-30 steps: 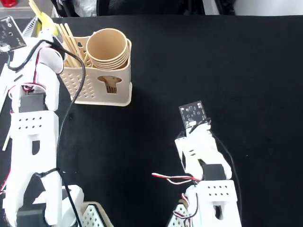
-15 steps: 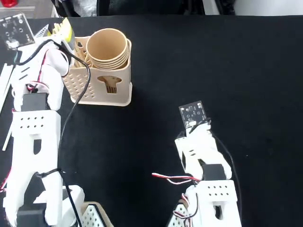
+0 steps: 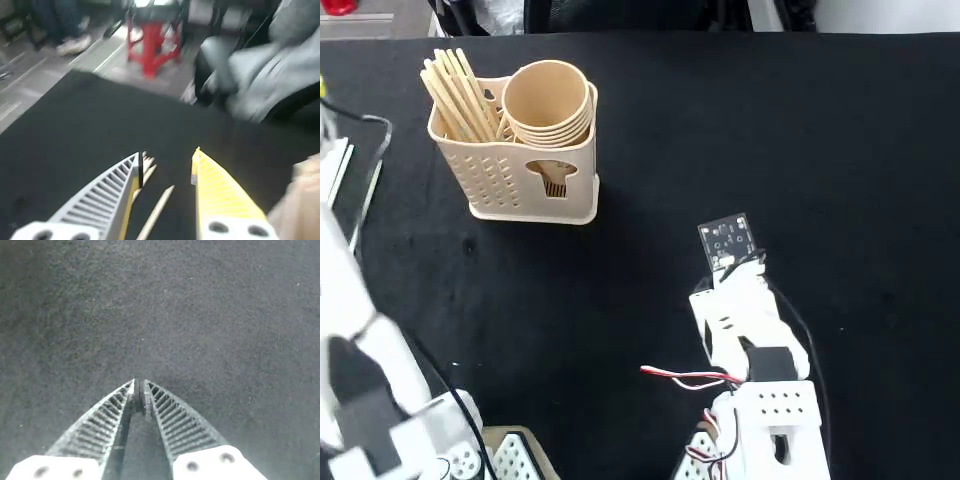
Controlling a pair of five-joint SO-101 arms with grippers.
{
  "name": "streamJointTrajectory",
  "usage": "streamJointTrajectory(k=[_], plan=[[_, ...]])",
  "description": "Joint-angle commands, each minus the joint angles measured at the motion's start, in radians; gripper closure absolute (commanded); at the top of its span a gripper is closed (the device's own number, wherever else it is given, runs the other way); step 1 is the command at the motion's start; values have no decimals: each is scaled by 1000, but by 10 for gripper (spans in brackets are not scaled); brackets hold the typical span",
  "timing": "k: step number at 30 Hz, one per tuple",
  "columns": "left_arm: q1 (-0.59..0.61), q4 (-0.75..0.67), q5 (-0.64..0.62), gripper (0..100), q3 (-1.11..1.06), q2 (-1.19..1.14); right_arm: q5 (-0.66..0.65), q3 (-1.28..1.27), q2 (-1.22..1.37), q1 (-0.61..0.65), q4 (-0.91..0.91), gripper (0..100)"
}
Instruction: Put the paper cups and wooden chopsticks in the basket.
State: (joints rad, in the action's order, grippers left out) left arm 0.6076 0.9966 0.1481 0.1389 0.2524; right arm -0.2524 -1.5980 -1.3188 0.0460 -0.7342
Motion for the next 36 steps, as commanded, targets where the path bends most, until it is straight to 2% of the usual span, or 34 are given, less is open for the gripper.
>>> streamJointTrajectory(k=[1, 7, 11, 16, 27, 31, 36], plan=[[54, 80, 146, 823, 171, -178, 0, 41, -13, -5, 17, 986], [102, 192, 374, 824, 403, -523, 0, 41, -13, -5, 14, 986], [117, 253, 445, 823, 591, -730, 0, 41, -13, -5, 9, 986], [136, 258, 529, 822, 837, -1003, 0, 38, -13, -8, 8, 986], [116, 219, 545, 822, 1268, -1461, 0, 36, -13, -6, 8, 986], [119, 158, 545, 819, 1302, -1565, 0, 36, -13, -6, 8, 986], [128, 158, 545, 805, 1297, -1628, 0, 36, -13, -6, 8, 986]])
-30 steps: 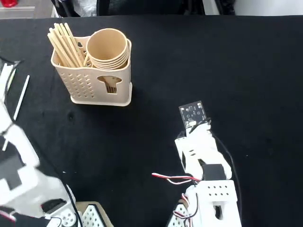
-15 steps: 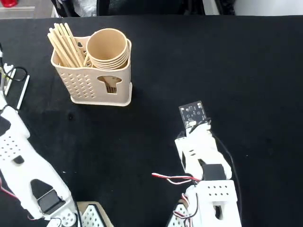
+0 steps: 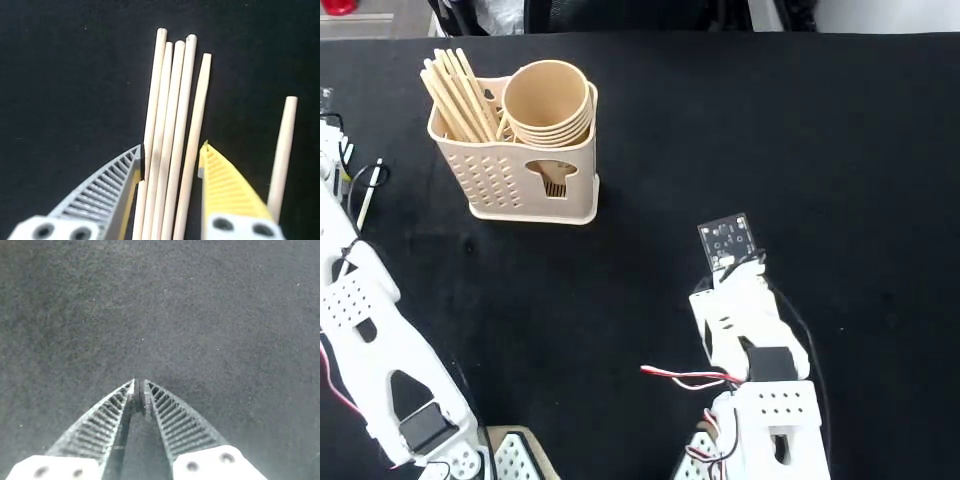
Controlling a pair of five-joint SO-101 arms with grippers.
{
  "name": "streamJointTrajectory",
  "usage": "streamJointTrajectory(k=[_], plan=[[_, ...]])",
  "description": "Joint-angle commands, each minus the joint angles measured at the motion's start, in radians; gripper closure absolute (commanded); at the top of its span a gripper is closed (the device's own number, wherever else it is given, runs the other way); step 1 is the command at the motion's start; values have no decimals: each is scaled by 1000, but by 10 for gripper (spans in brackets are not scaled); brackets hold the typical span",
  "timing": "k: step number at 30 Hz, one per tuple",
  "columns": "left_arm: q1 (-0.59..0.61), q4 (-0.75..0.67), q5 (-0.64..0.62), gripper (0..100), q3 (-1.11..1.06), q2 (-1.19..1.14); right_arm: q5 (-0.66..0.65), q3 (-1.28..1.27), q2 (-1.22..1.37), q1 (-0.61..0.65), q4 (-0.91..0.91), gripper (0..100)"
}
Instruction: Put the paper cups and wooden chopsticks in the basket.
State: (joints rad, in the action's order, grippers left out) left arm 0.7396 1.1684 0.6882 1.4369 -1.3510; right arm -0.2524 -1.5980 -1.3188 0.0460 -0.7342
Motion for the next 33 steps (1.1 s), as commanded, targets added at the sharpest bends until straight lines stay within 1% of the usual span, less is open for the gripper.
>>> streamJointTrajectory(k=[1, 3, 5, 7, 13, 15, 19, 21, 22, 24, 29, 31, 33], plan=[[-4, -9, 5, 805, -4, -38, 0, 36, -13, -6, 8, 986], [-4, 9, 25, 802, -19, -60, 0, 36, -13, -8, 8, 986], [-4, 40, 78, 801, -28, -84, 0, 36, -13, -9, 8, 986], [-4, 75, 106, 801, -36, -109, 0, 36, -13, -9, 8, 986], [7, 95, 110, 809, -44, -198, 0, 36, -13, -9, 6, 986], [7, 101, 117, 838, -44, -236, 0, 36, -13, -11, 6, 986], [1, 144, 184, 916, -36, -293, 0, 35, -13, -11, 6, 986], [-2, 150, 190, 958, -36, -307, 0, 35, -13, -11, 6, 986], [-2, 152, 190, 972, -36, -310, 0, 35, -13, -11, 6, 986], [-2, 175, 190, 968, -36, -311, 0, 35, -13, -11, 6, 986], [-1, 275, 193, 970, -28, -310, 0, 35, -13, -11, 6, 986], [-2, 341, 190, 970, 28, -310, 0, 35, -13, -11, 6, 986], [-2, 440, 189, 970, 113, -311, 0, 35, -13, -11, 6, 986]])
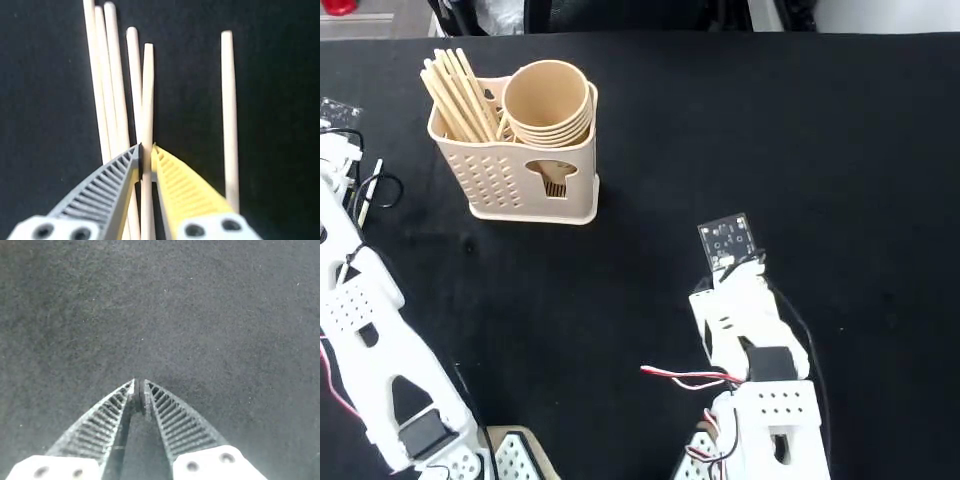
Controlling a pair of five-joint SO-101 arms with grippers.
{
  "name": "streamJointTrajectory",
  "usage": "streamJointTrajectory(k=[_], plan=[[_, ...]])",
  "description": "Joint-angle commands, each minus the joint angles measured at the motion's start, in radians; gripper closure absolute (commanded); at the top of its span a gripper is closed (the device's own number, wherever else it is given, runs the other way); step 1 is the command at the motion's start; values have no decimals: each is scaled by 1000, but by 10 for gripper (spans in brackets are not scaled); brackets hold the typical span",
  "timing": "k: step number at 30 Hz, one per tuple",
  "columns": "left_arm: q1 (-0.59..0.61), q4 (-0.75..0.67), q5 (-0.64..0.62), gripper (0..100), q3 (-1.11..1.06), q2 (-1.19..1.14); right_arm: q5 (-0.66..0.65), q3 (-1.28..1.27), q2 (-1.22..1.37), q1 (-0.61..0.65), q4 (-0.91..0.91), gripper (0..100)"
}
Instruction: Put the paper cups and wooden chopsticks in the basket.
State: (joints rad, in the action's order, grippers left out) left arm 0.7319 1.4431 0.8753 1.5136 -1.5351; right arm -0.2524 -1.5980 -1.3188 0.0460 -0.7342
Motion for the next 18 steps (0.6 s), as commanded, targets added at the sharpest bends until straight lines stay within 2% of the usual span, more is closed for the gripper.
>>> streamJointTrajectory(k=[1, 3, 15, 18], plan=[[-1, 222, 0, 970, 88, -127, 0, 35, -13, -11, 6, 986], [-7, 310, -26, 970, 170, -123, 0, 35, -13, -9, 6, 986], [-28, 321, -348, 971, 140, 193, 0, 35, -13, -8, 8, 986], [-35, 321, -450, 971, 48, 261, 0, 35, -13, -6, 8, 986]])
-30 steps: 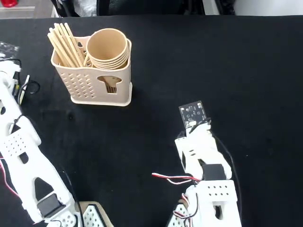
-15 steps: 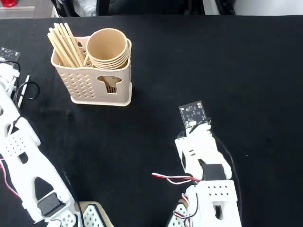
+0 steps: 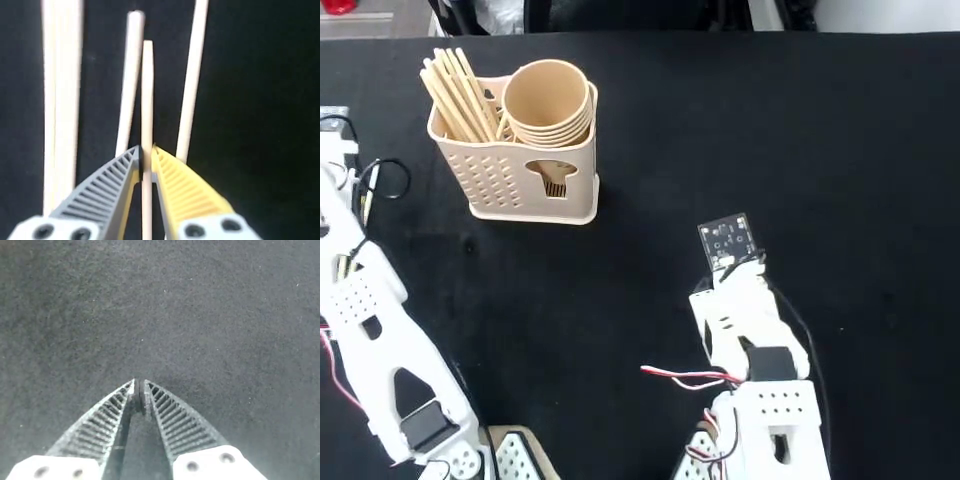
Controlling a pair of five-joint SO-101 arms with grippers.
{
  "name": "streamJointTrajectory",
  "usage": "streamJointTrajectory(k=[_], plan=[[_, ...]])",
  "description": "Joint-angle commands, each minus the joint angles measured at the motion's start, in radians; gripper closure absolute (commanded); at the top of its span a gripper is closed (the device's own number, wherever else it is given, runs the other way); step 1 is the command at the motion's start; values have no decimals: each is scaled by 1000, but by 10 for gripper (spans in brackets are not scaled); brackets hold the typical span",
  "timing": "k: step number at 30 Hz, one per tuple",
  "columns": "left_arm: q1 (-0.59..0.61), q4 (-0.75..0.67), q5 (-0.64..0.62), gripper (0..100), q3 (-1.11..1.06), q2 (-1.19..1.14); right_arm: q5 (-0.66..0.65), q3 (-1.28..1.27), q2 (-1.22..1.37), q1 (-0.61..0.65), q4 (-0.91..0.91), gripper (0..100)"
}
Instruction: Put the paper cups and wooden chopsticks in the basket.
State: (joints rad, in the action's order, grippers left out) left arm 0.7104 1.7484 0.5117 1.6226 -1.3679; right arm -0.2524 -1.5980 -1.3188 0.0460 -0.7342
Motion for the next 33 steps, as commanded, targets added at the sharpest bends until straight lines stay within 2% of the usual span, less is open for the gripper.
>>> streamJointTrajectory(k=[1, 6, 14, 21, 26, 33], plan=[[-16, 15, -101, 971, -105, 124, 0, 35, -13, -6, 8, 986], [-15, 14, -120, 971, -315, 304, 0, 35, -13, -6, 8, 986], [-18, 14, -129, 971, -473, 508, 0, 35, -13, -6, 8, 986], [-1, 14, -230, 971, -588, 766, 0, 36, -13, -6, 8, 986], [-10, -5, -235, 970, -892, 980, 0, 36, -13, -6, 8, 986], [-12, -269, -235, 970, -1437, 1376, 0, 36, -13, -6, 8, 986]])
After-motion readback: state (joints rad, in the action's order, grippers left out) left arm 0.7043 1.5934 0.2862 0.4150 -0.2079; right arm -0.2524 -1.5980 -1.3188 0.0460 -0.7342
